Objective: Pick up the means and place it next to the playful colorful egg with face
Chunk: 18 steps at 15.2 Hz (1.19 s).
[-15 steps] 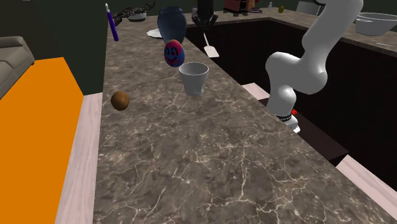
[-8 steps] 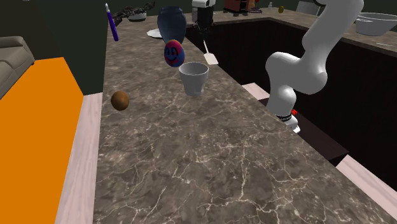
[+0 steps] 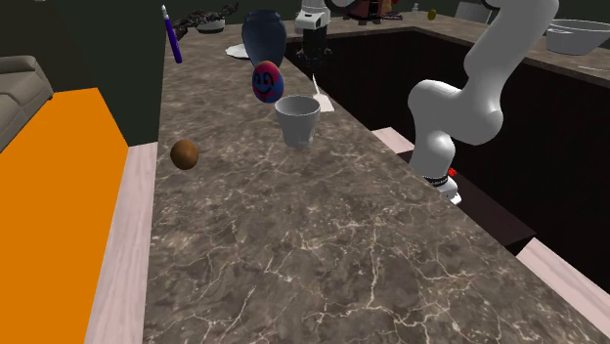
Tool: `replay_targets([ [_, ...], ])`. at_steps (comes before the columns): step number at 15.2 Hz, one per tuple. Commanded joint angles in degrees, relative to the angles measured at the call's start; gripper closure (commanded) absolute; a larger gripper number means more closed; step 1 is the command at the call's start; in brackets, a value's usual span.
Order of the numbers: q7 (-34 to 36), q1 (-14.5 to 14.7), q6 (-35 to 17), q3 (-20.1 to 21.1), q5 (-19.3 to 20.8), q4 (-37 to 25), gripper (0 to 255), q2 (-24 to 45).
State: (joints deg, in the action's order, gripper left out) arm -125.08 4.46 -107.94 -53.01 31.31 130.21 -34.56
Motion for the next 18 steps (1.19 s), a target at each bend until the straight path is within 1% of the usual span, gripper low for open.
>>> replay_targets([
  [1, 0.07, 0.05, -1.45, -0.80, 0.37, 1.08, 255, 0.25],
  [10, 0.61, 1.01, -9.11, -5.23, 2.00, 6.14, 255, 2.45],
  [18, 0.61, 1.01, -9.09, -5.23, 2.00, 6.14, 255, 2.45],
])
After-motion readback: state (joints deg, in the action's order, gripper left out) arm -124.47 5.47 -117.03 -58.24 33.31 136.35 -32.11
